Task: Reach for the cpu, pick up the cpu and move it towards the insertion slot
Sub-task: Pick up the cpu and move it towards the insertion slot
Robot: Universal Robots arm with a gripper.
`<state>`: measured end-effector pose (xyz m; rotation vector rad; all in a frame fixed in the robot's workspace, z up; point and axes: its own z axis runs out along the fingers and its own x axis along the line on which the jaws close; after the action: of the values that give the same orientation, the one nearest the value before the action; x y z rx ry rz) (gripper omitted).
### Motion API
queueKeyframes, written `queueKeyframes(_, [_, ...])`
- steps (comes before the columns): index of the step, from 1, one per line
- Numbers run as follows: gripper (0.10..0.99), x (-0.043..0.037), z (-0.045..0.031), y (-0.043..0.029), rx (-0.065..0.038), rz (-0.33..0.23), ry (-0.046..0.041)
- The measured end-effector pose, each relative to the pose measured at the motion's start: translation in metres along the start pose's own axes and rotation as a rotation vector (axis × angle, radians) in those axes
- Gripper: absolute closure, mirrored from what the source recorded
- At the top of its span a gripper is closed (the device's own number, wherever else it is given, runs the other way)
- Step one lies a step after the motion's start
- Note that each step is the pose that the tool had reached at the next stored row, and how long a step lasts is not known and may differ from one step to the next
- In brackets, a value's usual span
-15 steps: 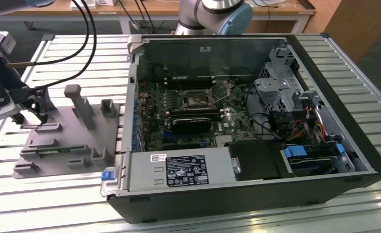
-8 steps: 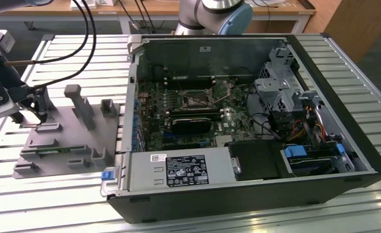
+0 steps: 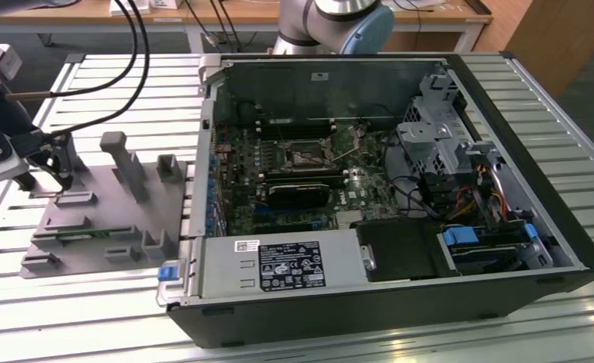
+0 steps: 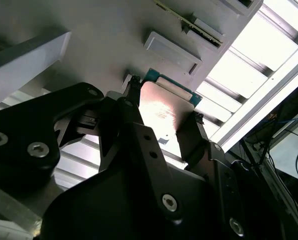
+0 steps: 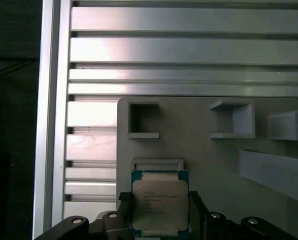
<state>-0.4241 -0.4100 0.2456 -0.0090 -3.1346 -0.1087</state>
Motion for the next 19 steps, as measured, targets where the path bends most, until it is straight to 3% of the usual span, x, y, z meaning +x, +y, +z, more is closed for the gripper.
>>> queueKeyframes(19, [0.545, 0.0001, -0.0125, 0.0009, 0.0, 0.0, 0.0])
